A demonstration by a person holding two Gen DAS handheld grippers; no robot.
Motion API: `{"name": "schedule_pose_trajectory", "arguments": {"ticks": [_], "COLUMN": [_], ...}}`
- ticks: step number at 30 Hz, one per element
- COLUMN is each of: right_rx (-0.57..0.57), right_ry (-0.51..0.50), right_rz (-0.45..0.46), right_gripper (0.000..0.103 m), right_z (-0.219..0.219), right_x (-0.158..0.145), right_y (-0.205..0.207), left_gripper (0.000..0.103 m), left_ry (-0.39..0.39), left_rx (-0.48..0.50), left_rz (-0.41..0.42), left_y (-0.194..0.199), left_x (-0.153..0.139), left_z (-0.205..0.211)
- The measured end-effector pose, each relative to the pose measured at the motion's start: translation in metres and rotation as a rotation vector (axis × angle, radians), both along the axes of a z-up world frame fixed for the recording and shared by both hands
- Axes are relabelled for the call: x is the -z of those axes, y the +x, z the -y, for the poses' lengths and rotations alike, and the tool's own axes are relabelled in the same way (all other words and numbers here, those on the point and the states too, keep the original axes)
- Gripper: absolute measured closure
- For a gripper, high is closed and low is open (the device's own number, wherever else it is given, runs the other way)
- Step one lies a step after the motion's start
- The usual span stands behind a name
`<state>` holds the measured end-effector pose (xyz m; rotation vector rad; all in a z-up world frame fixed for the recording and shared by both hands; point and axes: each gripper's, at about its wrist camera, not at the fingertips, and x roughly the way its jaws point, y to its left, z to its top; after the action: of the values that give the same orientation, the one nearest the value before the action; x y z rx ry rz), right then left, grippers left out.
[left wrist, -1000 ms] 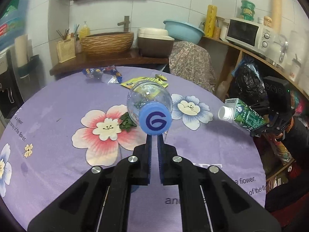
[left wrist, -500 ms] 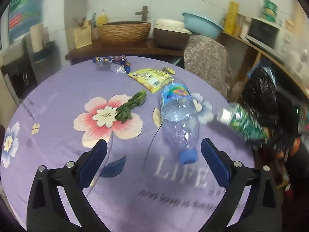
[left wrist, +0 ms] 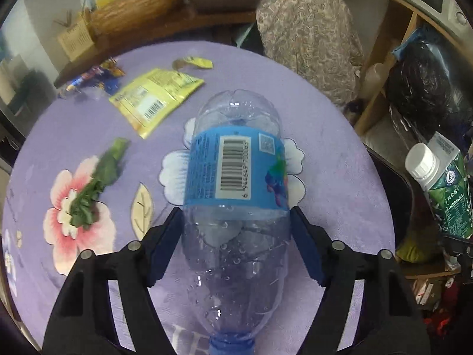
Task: Collect trash
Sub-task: 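Carry the carton and bottle over the black bin and open both grippers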
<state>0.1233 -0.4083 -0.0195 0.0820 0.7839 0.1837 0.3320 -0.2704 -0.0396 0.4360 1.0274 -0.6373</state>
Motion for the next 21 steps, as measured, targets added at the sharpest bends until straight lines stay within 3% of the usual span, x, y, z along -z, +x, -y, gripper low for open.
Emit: {"name": "schedule_pose_trajectory", "arguments": {"ticks": [8, 11, 15, 19, 21], "right_rx": [0.097, 0.153, 0.277, 0.355, 0.387], "right_ry": [0.030, -0.006, -0.096, -0.114, -0.116], "right_rz": [-0.019, -0.015, -0.043, -0.115, -0.162], "right_gripper": [0.046, 0.046, 0.046, 0.046, 0.046], "right_z": [0.021, 0.025, 0.044, 0.065, 0.070], "right_x": [0.024, 0.026, 0.034, 0.064, 0.089], "right_y": [-0.016, -0.021, -0.025, -0.023, -0.019], "left_gripper": [0.032, 0.032, 0.032, 0.032, 0.032], "left_ry": [-0.049, -0.119, -0.194, -0.293, -0.296], "left_rx": [-0.014, 0.005, 0.089, 0.171, 0.208], "left_rz": [0.062, 0.057, 0.120, 0.012, -0.012], "left_y": [-0.012, -0.022, -0.049, -0.068, -0.081], "left_x": [0.002, -0.006, -0.030, -0.045, -0.043], "left_z": [-0.006, -0.005, 0.017, 0.063, 0.093]}}
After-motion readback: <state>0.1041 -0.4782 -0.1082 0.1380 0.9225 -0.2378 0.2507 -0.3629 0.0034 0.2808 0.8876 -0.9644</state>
